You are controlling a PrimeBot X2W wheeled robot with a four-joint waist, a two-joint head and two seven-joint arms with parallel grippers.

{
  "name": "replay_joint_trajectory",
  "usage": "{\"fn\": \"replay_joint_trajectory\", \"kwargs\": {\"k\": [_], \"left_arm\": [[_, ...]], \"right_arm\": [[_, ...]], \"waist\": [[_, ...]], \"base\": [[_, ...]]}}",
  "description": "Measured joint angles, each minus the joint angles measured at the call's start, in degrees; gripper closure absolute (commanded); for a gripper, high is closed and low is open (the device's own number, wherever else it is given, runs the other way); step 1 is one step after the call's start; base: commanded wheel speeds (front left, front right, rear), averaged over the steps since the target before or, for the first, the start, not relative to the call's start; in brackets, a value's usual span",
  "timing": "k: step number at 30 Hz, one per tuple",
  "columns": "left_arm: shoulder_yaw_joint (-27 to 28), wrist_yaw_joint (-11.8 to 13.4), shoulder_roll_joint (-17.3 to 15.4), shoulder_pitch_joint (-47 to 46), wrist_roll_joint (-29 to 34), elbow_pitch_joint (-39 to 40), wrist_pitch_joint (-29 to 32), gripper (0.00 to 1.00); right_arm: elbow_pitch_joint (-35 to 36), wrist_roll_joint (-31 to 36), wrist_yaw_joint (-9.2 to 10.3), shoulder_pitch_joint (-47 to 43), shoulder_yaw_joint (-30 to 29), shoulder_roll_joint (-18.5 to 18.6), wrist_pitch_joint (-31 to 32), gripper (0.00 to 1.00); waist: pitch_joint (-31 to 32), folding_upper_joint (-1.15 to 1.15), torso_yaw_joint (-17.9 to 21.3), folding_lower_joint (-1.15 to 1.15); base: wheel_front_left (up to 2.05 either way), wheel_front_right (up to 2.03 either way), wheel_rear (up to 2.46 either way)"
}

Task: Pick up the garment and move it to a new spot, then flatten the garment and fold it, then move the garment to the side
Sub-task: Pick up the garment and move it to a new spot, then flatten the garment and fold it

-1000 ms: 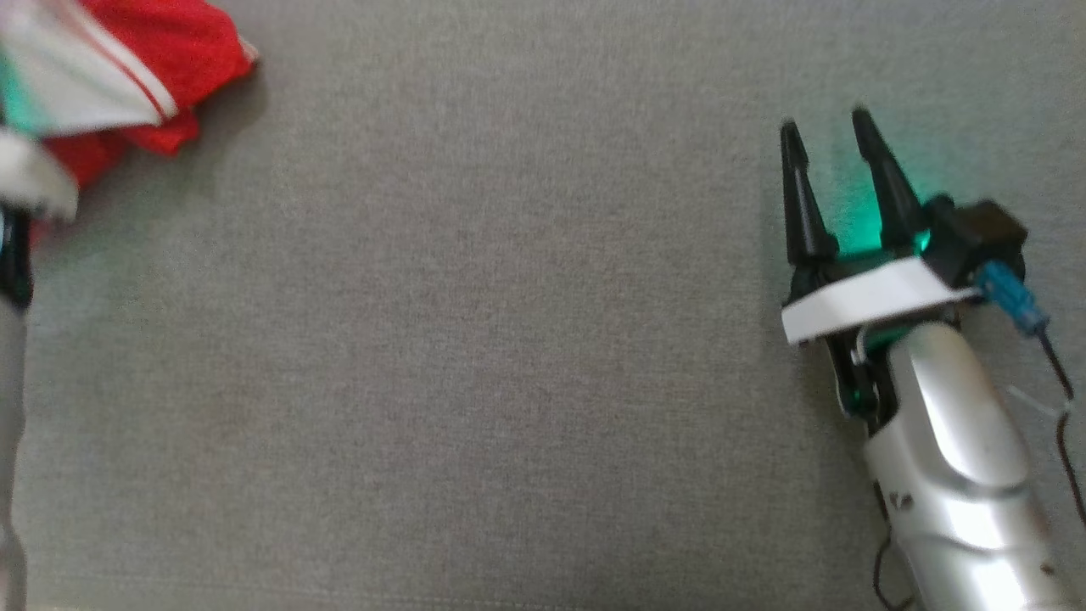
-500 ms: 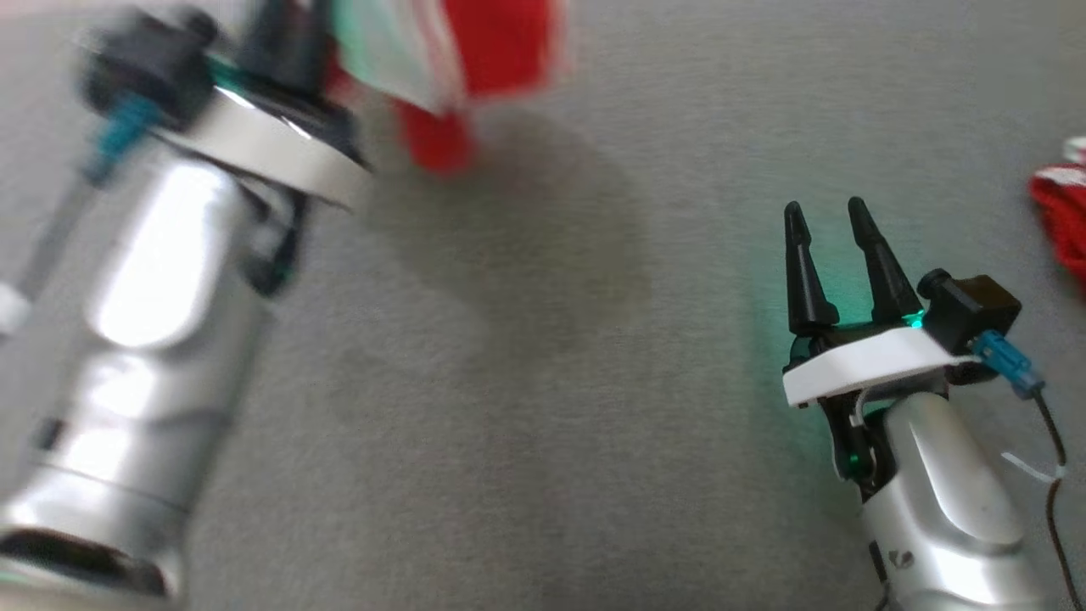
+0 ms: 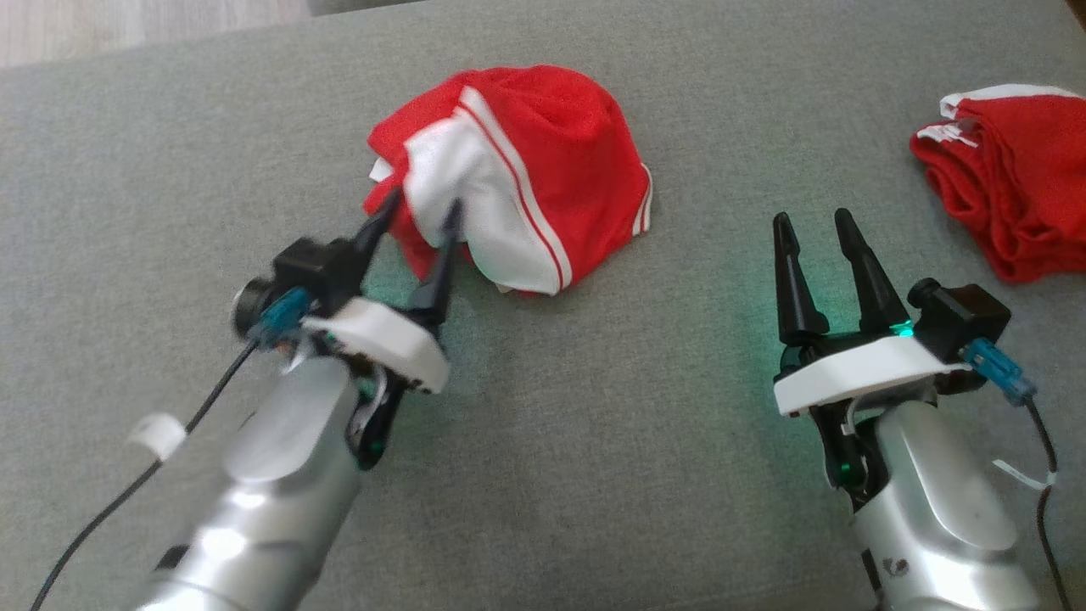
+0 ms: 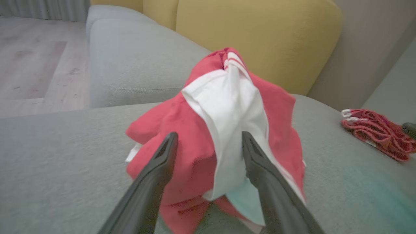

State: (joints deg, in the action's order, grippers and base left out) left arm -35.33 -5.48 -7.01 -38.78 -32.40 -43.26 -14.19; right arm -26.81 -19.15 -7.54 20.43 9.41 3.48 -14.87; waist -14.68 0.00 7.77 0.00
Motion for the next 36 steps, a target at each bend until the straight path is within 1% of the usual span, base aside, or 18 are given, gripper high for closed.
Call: {"fn": "replay_joint_trajectory", "kwargs": {"k": [2, 5, 7, 11, 15, 19, 23, 29, 32, 36], "left_arm": [[0.68, 0.45, -0.3, 0.56, 0.24, -0.09, -0.09, 0.0], [4.99, 2.4, -1.92, 2.28, 3.21, 3.89, -0.11, 0.0], [8.87, 3.94, -2.79, 4.43, 4.59, 6.91, -0.2, 0.0], [14.6, 6.25, -4.58, 13.0, 10.0, 12.55, -0.25, 0.0], [20.9, 7.5, -3.97, 22.95, 13.51, 18.01, -0.25, 0.0], [25.55, 7.4, -1.51, 29.61, 16.53, 21.24, -0.25, 0.0], [28.13, 6.04, 1.25, 33.71, 19.06, 21.87, -0.25, 0.0], [29.77, 4.42, 3.1, 34.84, 22.41, 22.24, -0.25, 0.0], [29.75, 3.48, 3.8, 34.73, 23.4, 22.15, -0.25, 0.0], [29.5, 2.7, 4.05, 34.38, 23.93, 21.96, -0.25, 0.0]], "right_arm": [[-0.05, 0.01, 0.0, 0.0, -0.1, 0.0, 0.0, 0.0], [-0.21, 0.01, 0.0, -0.06, -0.8, -0.01, 0.0, 0.0], [-0.41, 0.01, 0.0, -0.19, -1.04, -0.03, 0.0, 0.0], [-1.07, 0.1, 0.0, -1.55, -1.3, -0.07, 0.0, 0.0], [-1.8, 0.62, 0.0, -3.05, -2.34, -0.12, 0.0, 0.0], [-2.19, 1.36, 0.0, -4.33, -2.41, -0.26, 0.0, 0.0], [-3.34, 2.22, 0.0, -5.43, -2.41, -0.29, 0.01, 0.0], [-4.1, 4.1, 0.0, -5.78, -2.46, -0.29, 0.01, 0.0], [-4.65, 6.57, 0.0, -5.72, -2.09, -0.29, 0.01, 0.0], [-4.85, 10.65, 0.0, -4.07, 1.36, -0.27, 0.01, 0.0]], "waist": [[0.12, 0.0, -0.09, 0.0], [0.43, 0.0, -0.8, 0.0], [0.77, 0.0, -1.37, 0.0], [1.6, 0.0, -2.51, -0.01], [2.68, 0.0, -3.75, -0.01], [3.93, 0.0, -4.68, -0.01], [4.9, 0.0, -5.41, -0.01], [5.3, 0.0, -6.6, -0.01], [5.3, 0.0, -7.43, -0.01], [5.07, 0.0, -8.9, -0.01]], "base": [[0.0, 0.0, 0.0], [0.0, 0.0, 0.0], [0.0, 0.0, 0.0], [0.0, 0.0, 0.0], [0.0, 0.0, 0.0], [0.0, 0.0, 0.0], [0.0, 0.0, 0.0], [0.0, 0.0, 0.0], [0.0, 0.0, 0.0], [0.0, 0.0, 0.0]]}}
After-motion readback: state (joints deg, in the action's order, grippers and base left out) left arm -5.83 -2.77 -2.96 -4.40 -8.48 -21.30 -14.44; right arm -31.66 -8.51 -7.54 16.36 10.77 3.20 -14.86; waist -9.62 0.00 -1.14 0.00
